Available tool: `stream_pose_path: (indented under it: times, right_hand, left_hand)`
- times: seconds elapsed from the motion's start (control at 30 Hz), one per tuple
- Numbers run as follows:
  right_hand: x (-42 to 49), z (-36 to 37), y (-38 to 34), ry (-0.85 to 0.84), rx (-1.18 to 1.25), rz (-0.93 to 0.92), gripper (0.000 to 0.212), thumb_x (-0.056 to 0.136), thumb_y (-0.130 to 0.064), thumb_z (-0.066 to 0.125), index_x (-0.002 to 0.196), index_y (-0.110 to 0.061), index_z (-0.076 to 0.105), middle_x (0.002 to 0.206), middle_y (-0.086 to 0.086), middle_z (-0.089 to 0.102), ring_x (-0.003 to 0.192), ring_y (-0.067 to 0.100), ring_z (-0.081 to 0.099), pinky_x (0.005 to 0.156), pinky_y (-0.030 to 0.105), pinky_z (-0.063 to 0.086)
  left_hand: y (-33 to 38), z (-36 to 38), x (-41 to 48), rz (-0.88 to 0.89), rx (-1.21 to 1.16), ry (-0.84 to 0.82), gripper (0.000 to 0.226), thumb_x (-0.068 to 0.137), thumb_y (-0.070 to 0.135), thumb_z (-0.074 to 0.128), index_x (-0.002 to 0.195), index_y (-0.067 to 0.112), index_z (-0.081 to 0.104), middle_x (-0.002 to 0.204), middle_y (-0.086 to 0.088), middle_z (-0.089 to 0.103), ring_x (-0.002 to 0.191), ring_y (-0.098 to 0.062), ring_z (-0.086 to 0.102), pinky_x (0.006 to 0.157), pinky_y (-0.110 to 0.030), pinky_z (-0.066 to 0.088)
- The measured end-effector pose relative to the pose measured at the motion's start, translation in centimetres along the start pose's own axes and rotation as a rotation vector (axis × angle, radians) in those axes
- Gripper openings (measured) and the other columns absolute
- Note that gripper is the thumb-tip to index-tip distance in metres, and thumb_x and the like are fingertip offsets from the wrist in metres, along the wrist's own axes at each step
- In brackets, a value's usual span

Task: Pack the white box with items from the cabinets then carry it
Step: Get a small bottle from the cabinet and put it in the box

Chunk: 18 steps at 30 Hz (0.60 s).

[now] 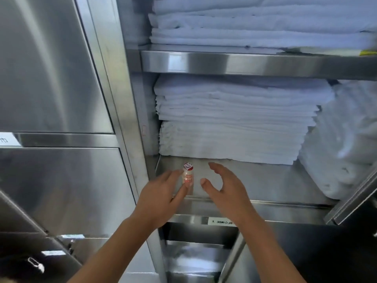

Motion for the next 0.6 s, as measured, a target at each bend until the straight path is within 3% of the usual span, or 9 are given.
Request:
stream_pose_path:
  times: [0.17,0.33,0.6]
  right_hand:
    - [1.7,0.8,2.5,-0.11,-0.008,-0.027,0.057,0.092,-0.054,0.062,0.145,-0.037,0.049,0.146,-0.015,0.053,0.136,0.007,0.045,0.101,0.021,0.03]
    - [4.0,3.0,4.7,-0.238,-0.011,-0.059,0.061,0.092,-0.052,0.062,0.148,-0.03,0.048,0.149,-0.007,0.052,0.139,0.013,0.042,0.104,0.024,0.032]
    - [5.8,8.0,5.7,-0.23,0.103,0.001,0.067,0.09,-0.043,0.07,0.148,-0.018,0.046,0.146,0.004,0.056,0.131,0.026,0.051,0.099,0.031,0.038]
  left_hand:
    - [0.9,1.1,-0.1,-0.074,0.115,-0.006,0.052,0.099,0.059,0.026,0.126,0.027,0.056,0.119,0.006,0.066,0.09,-0.018,0.066,0.073,-0.021,0.038]
    - [1.0,1.7,-0.9,-0.198,0.212,-0.007,0.043,0.098,0.052,0.036,0.116,0.024,0.063,0.111,0.004,0.067,0.093,-0.022,0.065,0.077,-0.033,0.049]
    - [0.5,0.0,-3.2,-0.397,0.269,0.031,0.04,0.098,0.049,0.039,0.112,0.023,0.066,0.112,0.005,0.067,0.088,-0.025,0.064,0.076,-0.034,0.048]
Point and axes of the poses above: each hand's wrist, its own x-axis towards the middle knuckle, its own z-axis out of the palm, y = z × x, the point moved 5 cm from there along x, towards the middle knuckle
